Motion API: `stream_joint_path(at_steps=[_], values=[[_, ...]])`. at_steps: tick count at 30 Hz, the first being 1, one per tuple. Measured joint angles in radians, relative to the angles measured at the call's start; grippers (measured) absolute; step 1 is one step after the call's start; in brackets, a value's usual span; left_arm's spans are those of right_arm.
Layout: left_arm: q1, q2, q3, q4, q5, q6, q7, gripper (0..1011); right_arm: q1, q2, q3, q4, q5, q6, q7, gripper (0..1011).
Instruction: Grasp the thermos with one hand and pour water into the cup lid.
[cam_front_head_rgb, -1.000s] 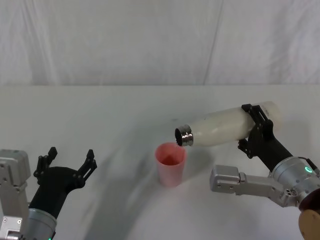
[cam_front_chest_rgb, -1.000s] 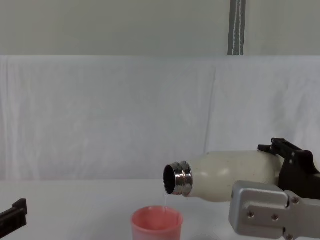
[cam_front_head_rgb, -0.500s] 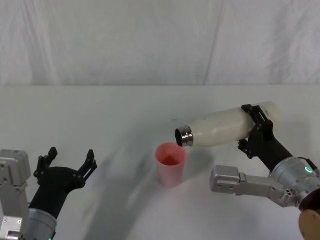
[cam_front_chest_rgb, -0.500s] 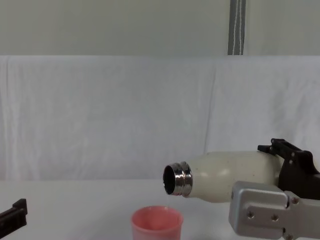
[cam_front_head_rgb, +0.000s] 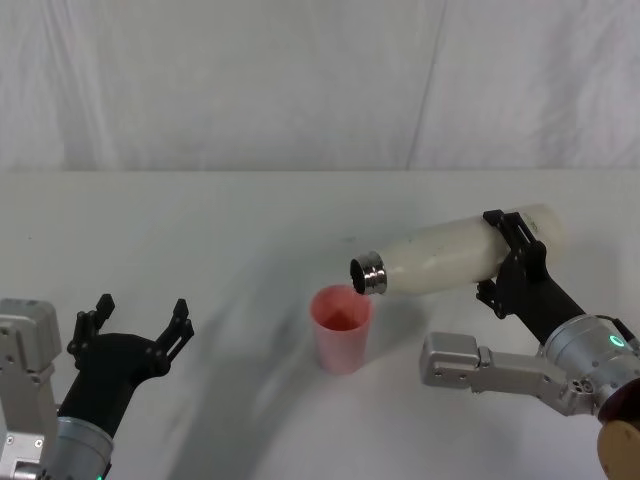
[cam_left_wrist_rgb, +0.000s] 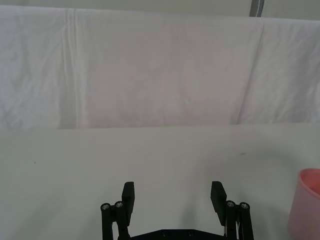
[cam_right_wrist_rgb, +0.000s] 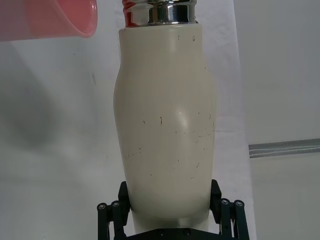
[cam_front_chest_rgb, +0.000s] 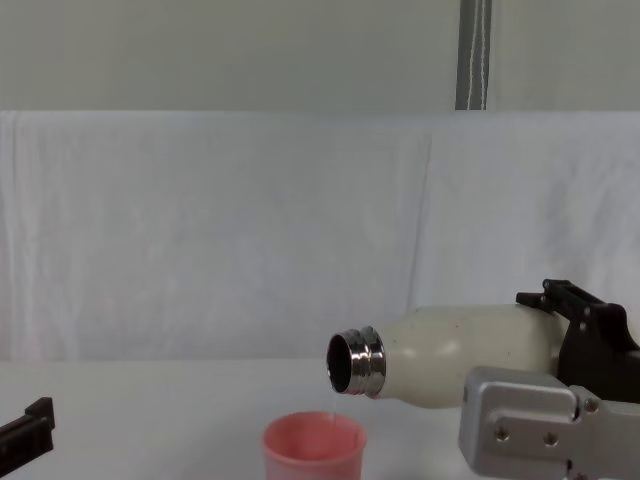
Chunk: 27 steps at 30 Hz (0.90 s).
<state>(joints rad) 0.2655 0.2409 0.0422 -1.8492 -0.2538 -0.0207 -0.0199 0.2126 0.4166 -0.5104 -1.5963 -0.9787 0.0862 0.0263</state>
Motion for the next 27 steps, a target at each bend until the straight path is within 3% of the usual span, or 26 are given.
stream_joint_path(at_steps=[27], values=[[0.0,0.0,0.0,0.0,0.0,0.0,0.0,1001,0.0,0.0,-0.001,0.001,-0.002,-0.001,-0.003,950]])
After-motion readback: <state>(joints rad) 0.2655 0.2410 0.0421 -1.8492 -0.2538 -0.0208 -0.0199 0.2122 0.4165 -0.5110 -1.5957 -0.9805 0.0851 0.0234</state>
